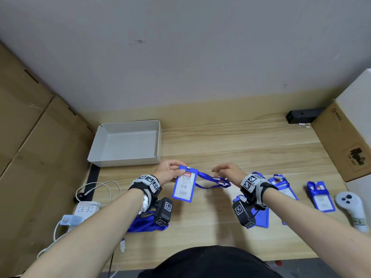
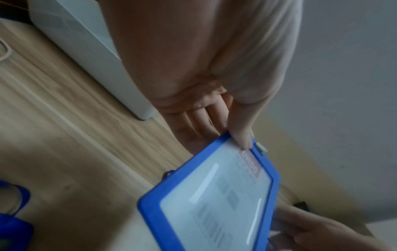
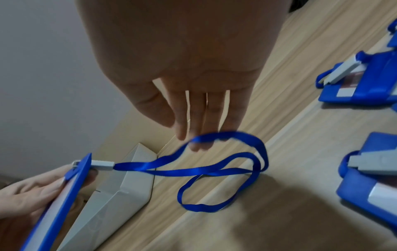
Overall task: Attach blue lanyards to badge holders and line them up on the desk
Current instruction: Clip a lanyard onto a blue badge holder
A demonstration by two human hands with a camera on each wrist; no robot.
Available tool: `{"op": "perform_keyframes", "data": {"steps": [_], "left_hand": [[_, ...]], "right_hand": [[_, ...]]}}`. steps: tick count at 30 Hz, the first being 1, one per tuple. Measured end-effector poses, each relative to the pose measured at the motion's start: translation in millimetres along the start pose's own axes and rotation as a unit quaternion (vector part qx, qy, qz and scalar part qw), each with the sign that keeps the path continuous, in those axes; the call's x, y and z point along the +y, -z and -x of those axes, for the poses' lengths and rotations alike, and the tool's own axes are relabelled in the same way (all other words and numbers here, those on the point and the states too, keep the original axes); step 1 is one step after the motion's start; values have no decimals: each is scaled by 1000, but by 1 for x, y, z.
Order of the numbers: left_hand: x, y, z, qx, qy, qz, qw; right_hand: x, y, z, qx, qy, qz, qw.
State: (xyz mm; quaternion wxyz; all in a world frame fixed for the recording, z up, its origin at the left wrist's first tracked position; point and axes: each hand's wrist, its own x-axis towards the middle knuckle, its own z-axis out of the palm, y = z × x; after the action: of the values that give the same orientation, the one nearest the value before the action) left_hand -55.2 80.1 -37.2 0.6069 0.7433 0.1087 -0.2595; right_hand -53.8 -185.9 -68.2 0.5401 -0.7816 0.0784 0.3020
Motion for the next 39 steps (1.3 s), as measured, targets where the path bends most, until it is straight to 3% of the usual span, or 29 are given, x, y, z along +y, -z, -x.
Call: {"op": "perform_keyframes", "data": {"steps": [3,12,22,30,39], "left_hand": [[-2,-5,1,-27,0,-26,999],[-5,-10,3,-75,0,-74,994],[-6,-7,9,-106,45,-122,986],[-11,-24,10,-46,56,-126,989],[-4,-31,6,-22,94,-112,989]], "right_hand": [[0,-1,-1,-18,27,58,998],[-21,-30,-3,-70,88,33,993],[-11,-46,-6,-127,95,72,985],[-11,-48,-4,-68,115,47,990],[-20,-47,5,-23,147,43,988]]}}
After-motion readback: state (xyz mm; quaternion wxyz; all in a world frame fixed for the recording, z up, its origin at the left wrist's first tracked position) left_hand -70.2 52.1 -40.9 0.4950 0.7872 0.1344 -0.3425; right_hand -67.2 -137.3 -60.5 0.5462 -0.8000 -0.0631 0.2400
